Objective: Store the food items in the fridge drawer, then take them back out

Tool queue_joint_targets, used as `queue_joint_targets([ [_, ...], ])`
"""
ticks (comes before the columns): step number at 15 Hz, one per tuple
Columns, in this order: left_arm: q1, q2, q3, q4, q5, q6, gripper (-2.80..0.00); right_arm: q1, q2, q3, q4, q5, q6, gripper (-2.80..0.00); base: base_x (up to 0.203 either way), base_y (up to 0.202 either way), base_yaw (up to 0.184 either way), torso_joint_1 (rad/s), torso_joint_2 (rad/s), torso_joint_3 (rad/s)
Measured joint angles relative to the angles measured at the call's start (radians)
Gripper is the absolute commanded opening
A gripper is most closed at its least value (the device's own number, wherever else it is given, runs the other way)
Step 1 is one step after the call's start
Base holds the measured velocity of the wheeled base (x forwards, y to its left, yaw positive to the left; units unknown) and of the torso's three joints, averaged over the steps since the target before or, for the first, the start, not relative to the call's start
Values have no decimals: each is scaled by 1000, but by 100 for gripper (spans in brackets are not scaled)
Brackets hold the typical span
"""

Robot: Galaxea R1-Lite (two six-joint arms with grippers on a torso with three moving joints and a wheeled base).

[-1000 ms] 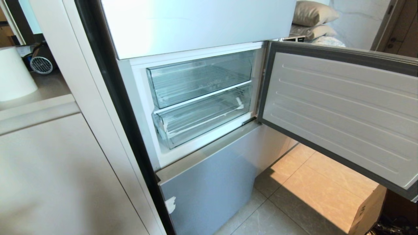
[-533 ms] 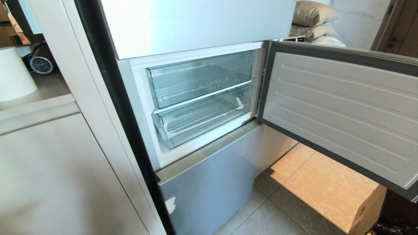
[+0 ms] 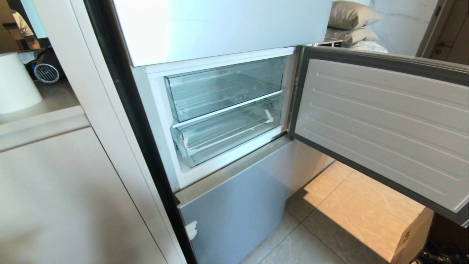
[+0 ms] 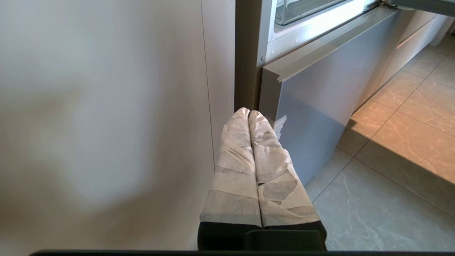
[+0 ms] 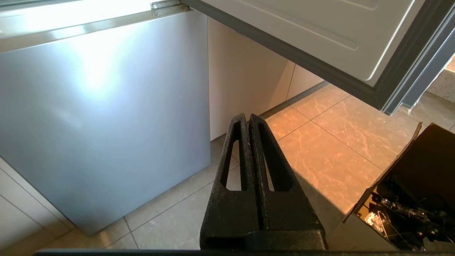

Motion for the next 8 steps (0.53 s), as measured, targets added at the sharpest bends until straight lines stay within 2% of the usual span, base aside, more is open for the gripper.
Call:
queue_joint_targets([
  [4,0,0,0,1,-1,11,-280,0,-6,0,-1,-2,6,-280,0,0,0,0,0,0],
  [6,-1,0,-5,1,-9,52,-280,0,-6,0,-1,-2,9,-280,0,0,0,0,0,0],
  [8,-2,17,-70,-1,-60,77,-280,0,-6,0,-1,-2,7,-280,0,0,0,0,0,0],
])
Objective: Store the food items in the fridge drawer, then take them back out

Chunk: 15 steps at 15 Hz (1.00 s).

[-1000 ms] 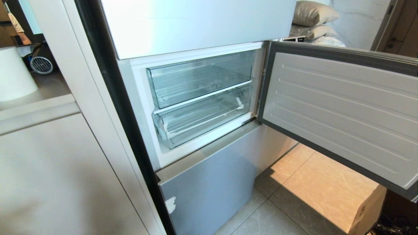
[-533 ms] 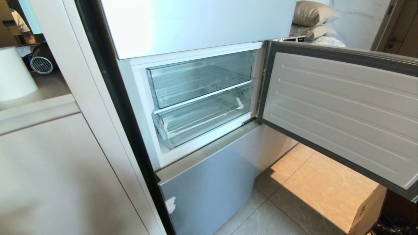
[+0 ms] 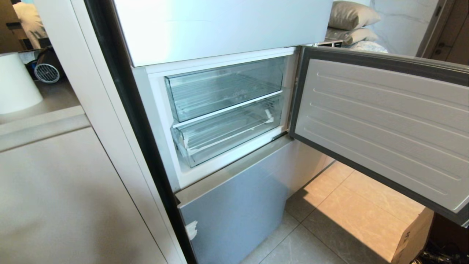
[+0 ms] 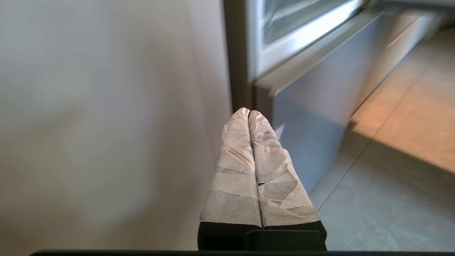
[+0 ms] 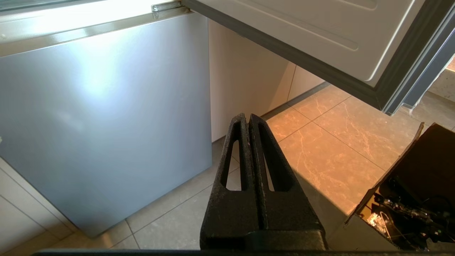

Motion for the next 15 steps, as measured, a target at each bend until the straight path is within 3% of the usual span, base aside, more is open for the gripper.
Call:
queue_joint_targets([
  [3,-6,136,-68,-7,-122,1,-280,0,0,0,0,0,-1,-280,0,0,0,0,0,0],
  [6,-13,359,-96,-81,-206,-13,-280,0,0,0,0,0,2,-280,0,0,0,0,0,0],
  [11,-21,706,-150,-285,-246,-35,-280,0,0,0,-1,0,3,-280,0,0,0,0,0,0],
  [15,-67,842,-187,-303,-249,-36,-280,0,0,0,-1,0,5,-280,0,0,0,0,0,0],
])
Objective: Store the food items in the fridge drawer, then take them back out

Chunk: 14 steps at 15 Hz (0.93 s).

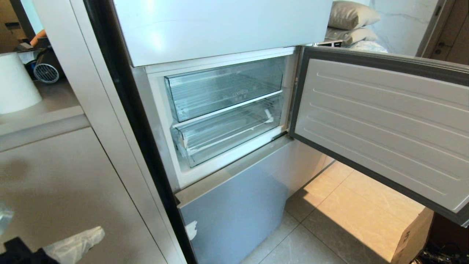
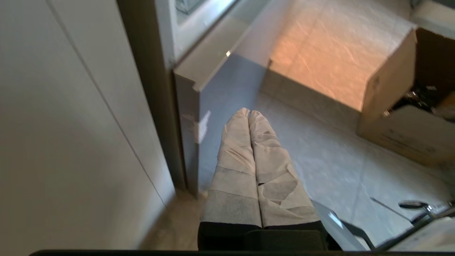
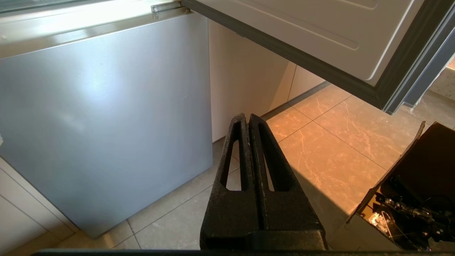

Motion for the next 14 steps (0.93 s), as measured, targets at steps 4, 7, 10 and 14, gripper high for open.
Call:
queue_joint_targets([
  [4,-19,66,-6,-1,-1,-1,-280,0,0,0,0,0,1,-280,0,0,0,0,0,0],
  [7,-66,143,-18,-2,-15,-9,-280,0,0,0,0,0,0,-280,0,0,0,0,0,0],
  [10,-122,239,-28,-49,-20,-9,-280,0,0,0,0,0,0,-280,0,0,0,0,0,0],
  [14,-152,414,-32,-218,-13,-6,-280,0,0,0,0,0,0,-280,0,0,0,0,0,0],
])
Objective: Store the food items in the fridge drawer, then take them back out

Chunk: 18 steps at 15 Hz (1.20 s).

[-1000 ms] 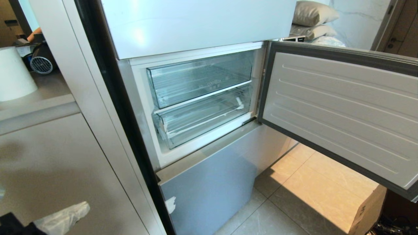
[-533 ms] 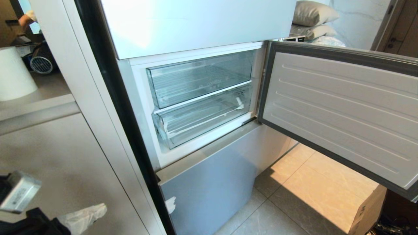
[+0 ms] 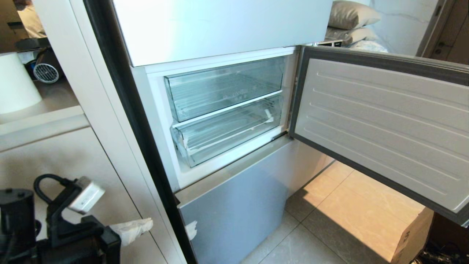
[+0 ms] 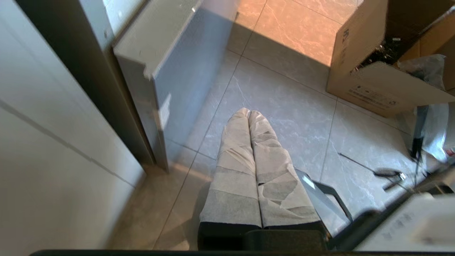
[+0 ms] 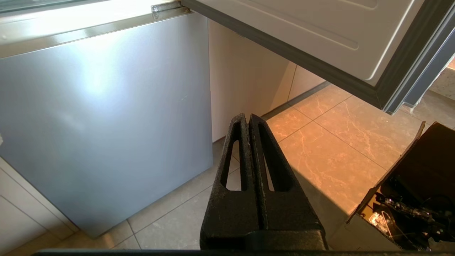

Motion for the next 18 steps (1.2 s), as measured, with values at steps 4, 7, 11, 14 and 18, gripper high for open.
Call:
queue_joint_targets([
  [4,-53,207,-6,-247,65,-21,-280,0,0,0,0,0,0,-280,0,0,0,0,0,0],
  [7,-158,325,-64,-376,161,-88,-280,0,0,0,0,0,0,-280,0,0,0,0,0,0],
  [11,-280,437,-171,-401,293,-110,-280,0,0,0,0,0,0,-280,0,0,0,0,0,0],
  [14,-354,502,-251,-410,408,-113,-280,0,0,0,0,0,0,-280,0,0,0,0,0,0],
  [18,-411,625,-355,-501,589,-112,-280,0,0,0,0,0,0,-280,0,0,0,0,0,0],
])
